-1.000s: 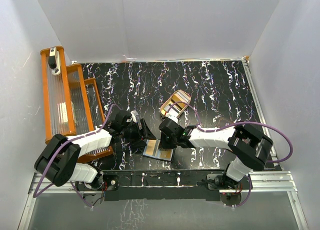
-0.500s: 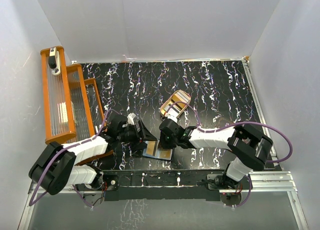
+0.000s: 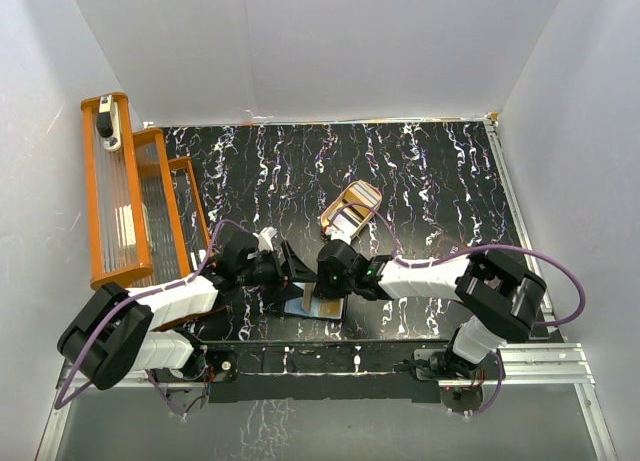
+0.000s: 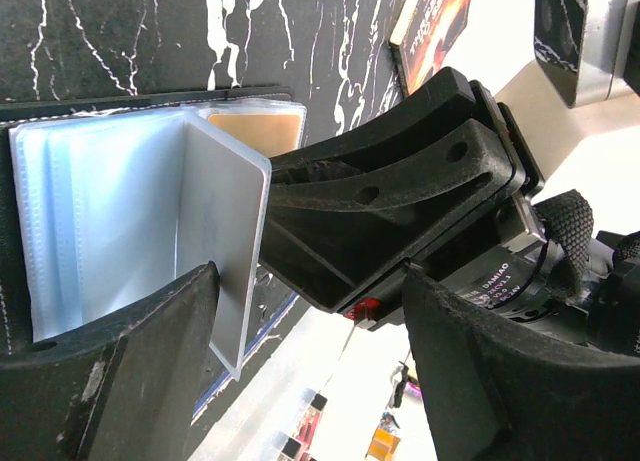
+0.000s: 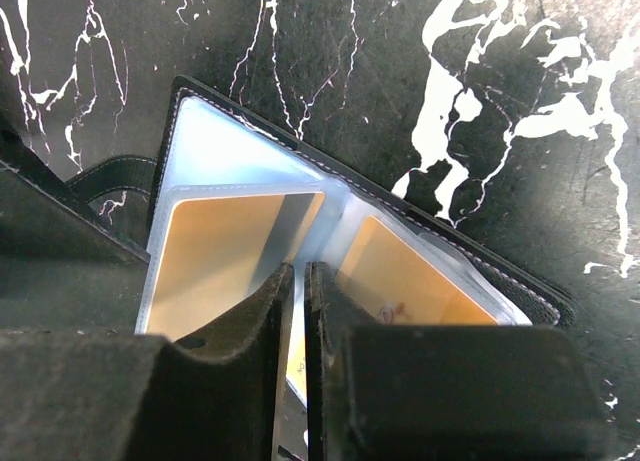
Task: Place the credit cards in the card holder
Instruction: Turn over the card slot in the card holder.
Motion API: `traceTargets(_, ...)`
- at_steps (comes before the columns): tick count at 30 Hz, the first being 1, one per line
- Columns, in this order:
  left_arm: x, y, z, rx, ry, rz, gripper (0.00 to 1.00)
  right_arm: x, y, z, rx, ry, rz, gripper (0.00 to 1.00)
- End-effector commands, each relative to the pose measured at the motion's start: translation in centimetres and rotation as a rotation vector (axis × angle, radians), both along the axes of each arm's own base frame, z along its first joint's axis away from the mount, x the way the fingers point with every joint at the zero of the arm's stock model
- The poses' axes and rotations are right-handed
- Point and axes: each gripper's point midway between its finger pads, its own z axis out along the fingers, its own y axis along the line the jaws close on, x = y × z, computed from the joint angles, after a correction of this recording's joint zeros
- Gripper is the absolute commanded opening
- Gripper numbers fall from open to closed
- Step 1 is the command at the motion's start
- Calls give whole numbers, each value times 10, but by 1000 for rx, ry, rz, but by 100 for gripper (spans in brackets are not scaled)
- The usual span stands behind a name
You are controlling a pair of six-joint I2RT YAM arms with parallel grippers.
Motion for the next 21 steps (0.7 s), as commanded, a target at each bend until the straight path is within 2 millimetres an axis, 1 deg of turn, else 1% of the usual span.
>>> traceTargets(1, 2, -10, 20, -63, -36, -15, 72, 11, -14, 3, -83, -69, -11, 12)
traceTargets(7, 0, -16, 19, -60, -44, -20, 72, 14, -23, 15, -96, -100, -33, 17)
traceTargets(13, -1, -22, 18, -52, -54, -31, 72, 23, -38, 31, -116, -156, -93, 18)
traceTargets(18, -3, -34, 20, -45, -73, -67, 72, 29, -49, 46, -112, -193, -128, 20)
traceTargets(21, -4, -41, 21, -50, -79, -79, 72, 35, -63, 52, -134, -207, -171, 22)
